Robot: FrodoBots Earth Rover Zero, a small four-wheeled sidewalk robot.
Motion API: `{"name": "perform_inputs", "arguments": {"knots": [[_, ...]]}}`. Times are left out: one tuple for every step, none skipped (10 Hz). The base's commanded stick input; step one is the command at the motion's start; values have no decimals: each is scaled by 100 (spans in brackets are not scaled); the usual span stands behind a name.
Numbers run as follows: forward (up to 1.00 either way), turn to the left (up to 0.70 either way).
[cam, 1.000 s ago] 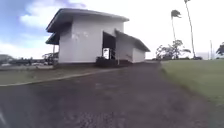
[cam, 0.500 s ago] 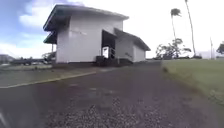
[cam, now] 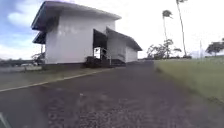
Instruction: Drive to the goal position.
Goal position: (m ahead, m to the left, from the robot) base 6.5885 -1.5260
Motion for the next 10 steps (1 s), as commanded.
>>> {"name": "perform_inputs", "arguments": {"knots": [[70, -7], [70, 0], [70, 0], [70, 0], [70, 0], [70, 0], [70, 0], [70, 0], [70, 0], [70, 0]]}}
